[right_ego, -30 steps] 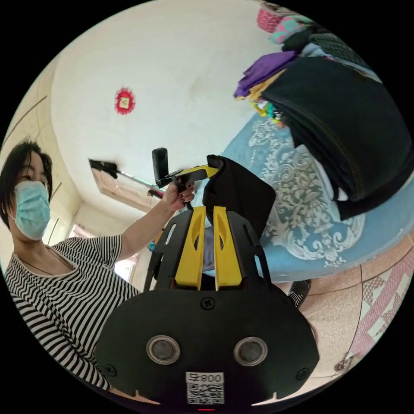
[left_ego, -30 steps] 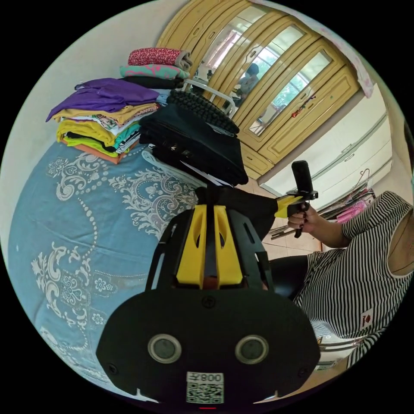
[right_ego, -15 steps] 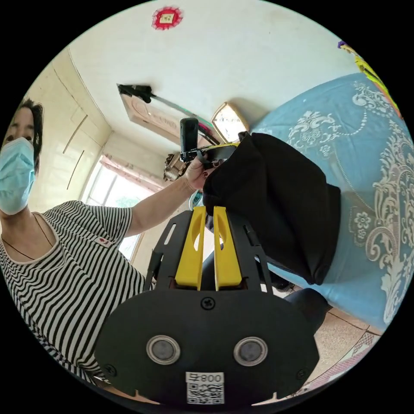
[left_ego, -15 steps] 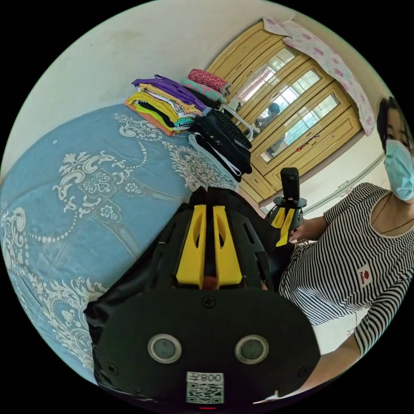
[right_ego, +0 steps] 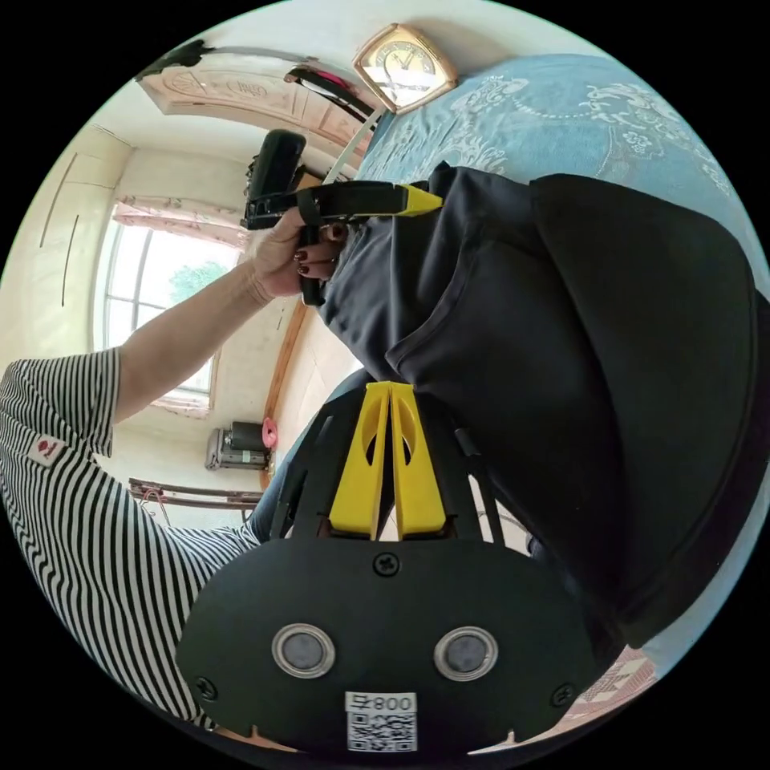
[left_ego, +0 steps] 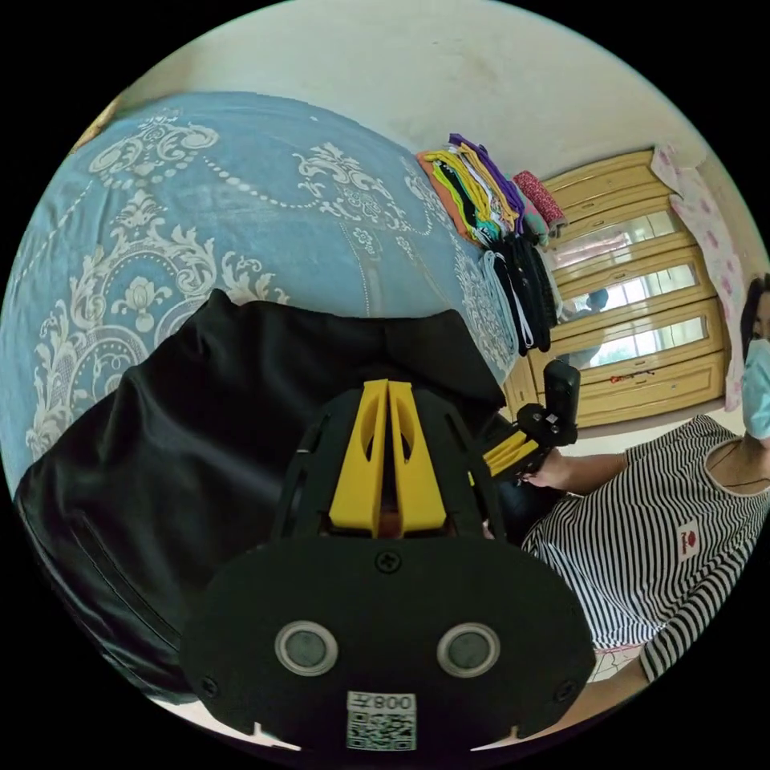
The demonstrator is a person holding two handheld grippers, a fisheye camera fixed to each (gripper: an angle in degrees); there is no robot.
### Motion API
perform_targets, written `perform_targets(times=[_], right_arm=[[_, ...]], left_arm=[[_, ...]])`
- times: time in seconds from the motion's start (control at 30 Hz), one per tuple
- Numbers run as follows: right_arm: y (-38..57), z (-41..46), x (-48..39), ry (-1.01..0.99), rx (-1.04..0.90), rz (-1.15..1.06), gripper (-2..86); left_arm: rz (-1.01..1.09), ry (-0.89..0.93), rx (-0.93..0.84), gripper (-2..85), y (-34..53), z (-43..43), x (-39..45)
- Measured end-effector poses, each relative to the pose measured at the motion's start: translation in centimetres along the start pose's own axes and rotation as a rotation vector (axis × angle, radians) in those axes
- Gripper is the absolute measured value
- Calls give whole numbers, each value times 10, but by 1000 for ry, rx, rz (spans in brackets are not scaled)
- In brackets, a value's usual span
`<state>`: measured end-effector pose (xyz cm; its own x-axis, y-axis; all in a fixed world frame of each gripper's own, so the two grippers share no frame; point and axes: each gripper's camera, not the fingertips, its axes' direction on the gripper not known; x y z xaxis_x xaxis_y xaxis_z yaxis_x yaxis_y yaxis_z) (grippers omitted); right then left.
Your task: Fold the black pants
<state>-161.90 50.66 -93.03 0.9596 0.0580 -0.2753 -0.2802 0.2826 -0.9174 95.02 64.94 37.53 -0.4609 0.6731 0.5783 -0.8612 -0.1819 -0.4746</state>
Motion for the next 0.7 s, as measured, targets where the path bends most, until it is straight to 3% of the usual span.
perform_targets(times=[0.3,0.53,0.7], right_arm=[[-2,-139,0,226,421,216,61],[-54,-118,29,47,329,363,53],[-84,-116,-27,25,353,170,40]], left_arm=[[-2,146,12,1,87,28,-28],[-50,176,11,1,132,29,-54],[-90,188,92,0,169,6,-65]])
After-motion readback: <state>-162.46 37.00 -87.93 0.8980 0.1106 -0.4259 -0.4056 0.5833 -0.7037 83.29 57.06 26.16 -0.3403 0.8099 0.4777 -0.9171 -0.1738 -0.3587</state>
